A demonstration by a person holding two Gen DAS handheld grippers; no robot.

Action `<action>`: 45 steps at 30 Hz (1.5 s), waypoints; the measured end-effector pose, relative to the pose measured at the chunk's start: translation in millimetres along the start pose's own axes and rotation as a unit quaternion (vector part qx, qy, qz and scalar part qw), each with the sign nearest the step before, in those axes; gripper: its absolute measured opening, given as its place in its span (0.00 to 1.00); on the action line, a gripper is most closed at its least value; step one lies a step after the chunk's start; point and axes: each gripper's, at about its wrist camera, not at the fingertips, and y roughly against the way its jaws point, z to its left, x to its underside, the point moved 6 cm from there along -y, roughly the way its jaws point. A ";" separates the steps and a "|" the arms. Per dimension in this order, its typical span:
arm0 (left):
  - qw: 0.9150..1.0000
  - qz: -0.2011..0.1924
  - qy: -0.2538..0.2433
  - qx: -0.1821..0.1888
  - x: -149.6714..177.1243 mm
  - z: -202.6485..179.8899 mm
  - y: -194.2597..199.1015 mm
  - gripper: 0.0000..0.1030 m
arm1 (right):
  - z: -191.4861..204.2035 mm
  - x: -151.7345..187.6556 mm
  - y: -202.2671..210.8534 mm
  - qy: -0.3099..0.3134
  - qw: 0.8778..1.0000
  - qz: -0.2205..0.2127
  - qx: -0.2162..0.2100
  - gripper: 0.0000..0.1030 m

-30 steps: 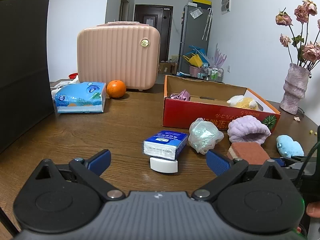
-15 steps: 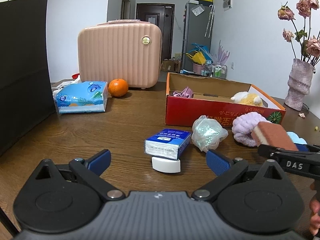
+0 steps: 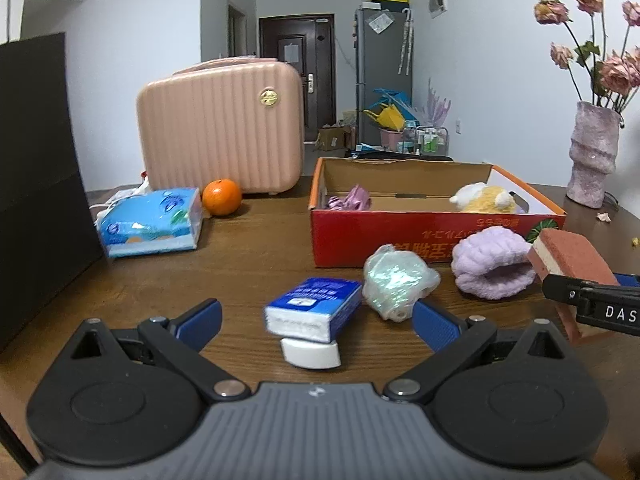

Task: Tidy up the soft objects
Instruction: 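Lift the sponge with the right tool while the left tool grasps the iridescent plastic ball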

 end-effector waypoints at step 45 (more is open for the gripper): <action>0.994 0.042 -0.097 -0.007 -0.7 -70.0 -103.0 0.61 | -34.5 -4.0 -2.2 -0.031 0.999 -0.005 0.034 0.69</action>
